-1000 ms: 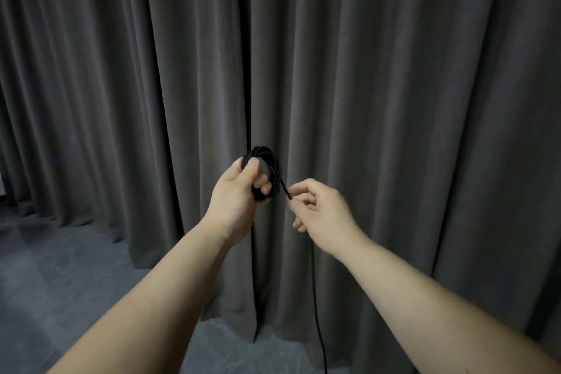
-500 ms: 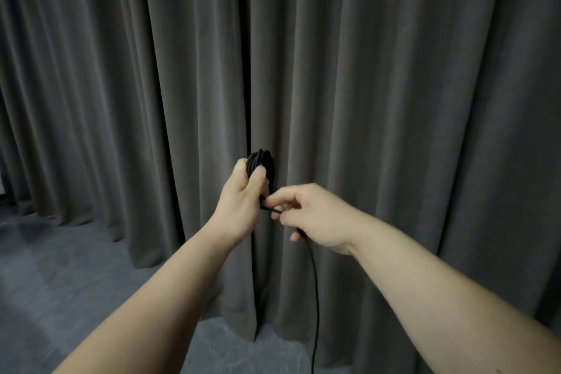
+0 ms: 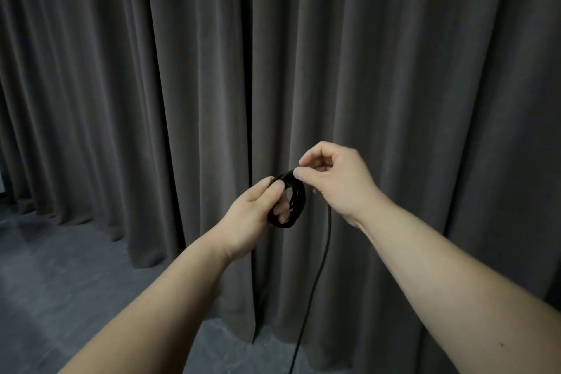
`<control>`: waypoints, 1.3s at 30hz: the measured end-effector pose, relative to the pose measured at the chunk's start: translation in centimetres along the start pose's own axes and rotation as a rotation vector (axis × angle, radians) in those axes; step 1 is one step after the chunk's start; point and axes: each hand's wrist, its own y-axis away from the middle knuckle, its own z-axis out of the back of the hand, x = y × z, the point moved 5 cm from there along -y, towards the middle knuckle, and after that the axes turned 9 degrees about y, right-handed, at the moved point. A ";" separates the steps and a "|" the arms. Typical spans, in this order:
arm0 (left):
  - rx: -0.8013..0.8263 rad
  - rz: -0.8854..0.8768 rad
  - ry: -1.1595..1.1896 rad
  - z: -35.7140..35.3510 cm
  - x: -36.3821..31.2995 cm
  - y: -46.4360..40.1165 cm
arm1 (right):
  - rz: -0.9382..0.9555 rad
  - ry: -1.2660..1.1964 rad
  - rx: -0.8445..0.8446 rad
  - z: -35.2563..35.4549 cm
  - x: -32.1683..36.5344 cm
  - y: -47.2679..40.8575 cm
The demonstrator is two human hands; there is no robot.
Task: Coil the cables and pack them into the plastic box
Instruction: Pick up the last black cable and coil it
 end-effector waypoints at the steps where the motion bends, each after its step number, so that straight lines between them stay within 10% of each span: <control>1: -0.005 0.005 0.035 0.0 -0.1 -0.1 | 0.000 -0.006 -0.003 0.0 -0.2 0.2; 17: 0.017 0.013 0.436 -1.9 -1.4 -0.1 | 0.026 -0.056 -0.047 -0.2 -1.6 2.4; 28: 0.151 -0.035 0.339 -3.5 -2.1 0.2 | 0.109 0.052 -0.259 1.2 -1.2 2.7; 39: 0.044 -0.113 0.197 -2.5 -1.8 0.0 | 0.039 -0.086 -0.045 0.1 -2.0 2.4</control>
